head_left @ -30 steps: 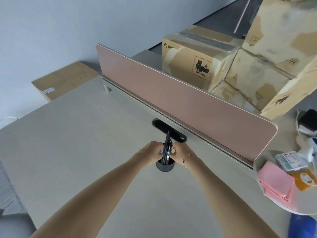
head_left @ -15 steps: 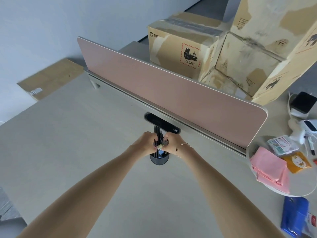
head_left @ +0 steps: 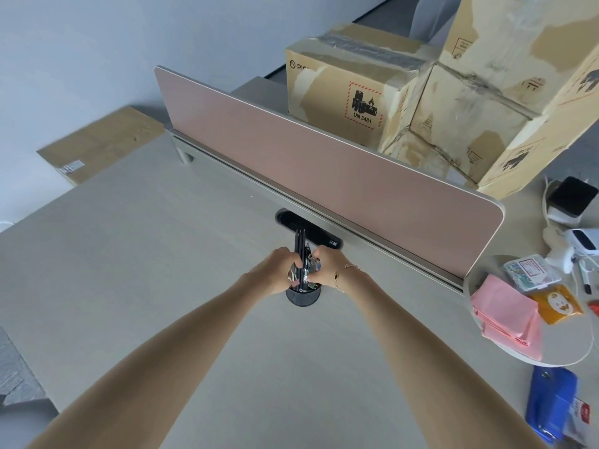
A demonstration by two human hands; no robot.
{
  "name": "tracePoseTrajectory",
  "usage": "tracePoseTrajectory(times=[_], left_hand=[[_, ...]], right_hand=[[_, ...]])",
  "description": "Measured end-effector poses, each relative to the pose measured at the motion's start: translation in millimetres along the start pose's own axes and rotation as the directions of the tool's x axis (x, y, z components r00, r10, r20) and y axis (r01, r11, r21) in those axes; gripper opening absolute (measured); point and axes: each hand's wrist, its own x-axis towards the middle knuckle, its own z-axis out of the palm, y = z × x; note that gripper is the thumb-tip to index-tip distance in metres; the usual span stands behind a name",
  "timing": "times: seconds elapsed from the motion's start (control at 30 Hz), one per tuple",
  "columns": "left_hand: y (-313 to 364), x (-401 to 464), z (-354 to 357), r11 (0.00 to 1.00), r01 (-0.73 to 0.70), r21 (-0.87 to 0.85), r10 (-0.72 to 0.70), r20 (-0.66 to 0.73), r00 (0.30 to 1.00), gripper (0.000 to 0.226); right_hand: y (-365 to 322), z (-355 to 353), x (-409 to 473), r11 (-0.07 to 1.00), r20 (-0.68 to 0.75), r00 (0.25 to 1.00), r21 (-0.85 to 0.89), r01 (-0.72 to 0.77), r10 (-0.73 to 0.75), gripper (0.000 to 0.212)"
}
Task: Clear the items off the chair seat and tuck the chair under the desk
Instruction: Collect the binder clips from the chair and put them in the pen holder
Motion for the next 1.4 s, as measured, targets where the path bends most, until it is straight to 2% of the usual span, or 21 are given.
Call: tracePoseTrajectory(times=[0.27, 0.4, 0.53, 0.77, 0.9, 1.1, 1.4], left_hand=[[-6, -12, -4, 1.0, 0.02, 0.006, -0.02, -0.004, 1.0, 0.042], [-10, -25, -10, 0.999, 0.038, 0.037, -0.038, 0.006, 0.999, 0.039], [-24, -45, -16, 0.994, 0.059, 0.09, -0.063, 0.035, 0.997, 0.043], [-64, -100, -33, 0.976, 0.17, 0.138, -0.17, -0.007, 0.985, 0.042], [-93, -150, -40, 0.95, 0.259, 0.172, -0.257, -0.038, 0.966, 0.05], [-167, -267, -36, 0.884, 0.448, 0.133, -0.436, -0.114, 0.893, 0.05], [-273, -466, -18, 0.706, 0.707, -0.048, -0.703, -0.167, 0.691, 0.052]], right_hand=[[-1, -1, -10, 0.999, -0.048, 0.998, 0.027, 0.029, -0.028, 0.043], [-7, 0, -14, 0.999, -0.032, 0.999, -0.003, 0.042, -0.042, 0.038], [-16, 4, -17, 0.995, -0.029, 0.996, -0.046, 0.085, -0.087, 0.042], [-55, 27, -35, 0.974, 0.031, 0.988, -0.162, 0.157, -0.154, 0.056], [-84, 51, -53, 0.95, 0.095, 0.975, -0.224, 0.215, -0.199, 0.054], [-136, 119, -93, 0.909, 0.246, 0.939, -0.28, 0.308, -0.242, 0.047], [-235, 235, -162, 0.786, 0.451, 0.827, -0.35, 0.51, -0.336, 0.049]])
